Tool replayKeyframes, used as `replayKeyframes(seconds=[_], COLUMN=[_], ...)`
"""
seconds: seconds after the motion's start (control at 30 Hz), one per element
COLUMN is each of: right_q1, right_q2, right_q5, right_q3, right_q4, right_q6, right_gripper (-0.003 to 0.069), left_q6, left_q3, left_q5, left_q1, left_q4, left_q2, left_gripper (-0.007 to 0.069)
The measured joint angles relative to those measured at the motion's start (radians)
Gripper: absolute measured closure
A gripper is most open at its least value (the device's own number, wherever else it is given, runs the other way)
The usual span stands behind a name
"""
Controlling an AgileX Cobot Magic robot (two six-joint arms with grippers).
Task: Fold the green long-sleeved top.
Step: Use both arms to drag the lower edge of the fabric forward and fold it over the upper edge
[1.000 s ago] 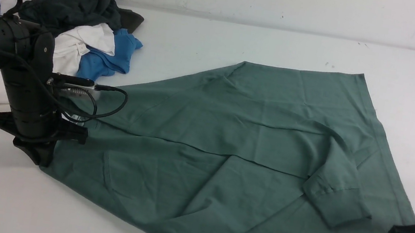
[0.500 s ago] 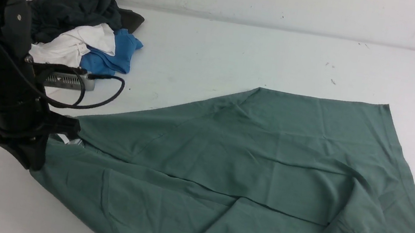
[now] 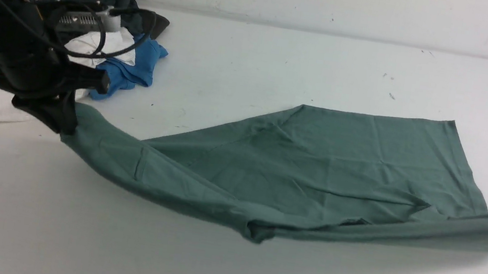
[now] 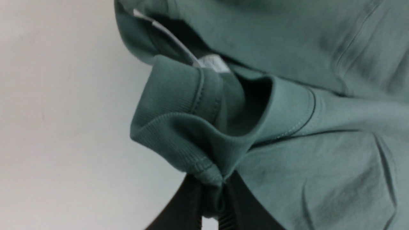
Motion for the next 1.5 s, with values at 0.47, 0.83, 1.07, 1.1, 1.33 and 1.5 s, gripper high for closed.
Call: replayKeyframes(seconds=[0.47, 0.83, 1.07, 1.1, 1.33, 1.5], right_q1=[0.001, 0.001, 0.001, 0.001, 0.001, 0.001], right_q2=[0.665, 1.113, 1.165, 1.163, 1.135, 1.085], right_q5=[-0.113, -0.341, -0.305, -0.281, 0.001, 0.017], right_q3=[-0.656, -0.935, -1.033, -1.054, -1.28, -1.28], right_q4=[0.036, 0.047, -0.005, -0.011, -0.03, 0.009], right_q6=[-0.066, -0.069, -0.069, -0.069, -0.07, -0.094], right_gripper=[0.0626, 0.0536, 0.0319, 0.0298, 0.0269, 0.027], left_q6=[-0.187, -0.217, -0.216, -0.215, -0.214, -0.197], left_q3=[-0.372, -0.408, -0.478, -0.508, -0.712, -0.754], left_q5=[0.003, -0.032, -0.022, -0.016, 0.0, 0.003], left_q1=[0.086, 0.09, 0.09, 0.09, 0.091, 0.091], left_q4=[-0.076, -0.126, -0.059, -0.045, 0.037, 0.046], left_q2=[0.327, 0.493, 0.497, 0.497, 0.496, 0.49], left_gripper=[0.0584, 0.0543, 0.0372, 0.0354, 0.0299, 0.0299])
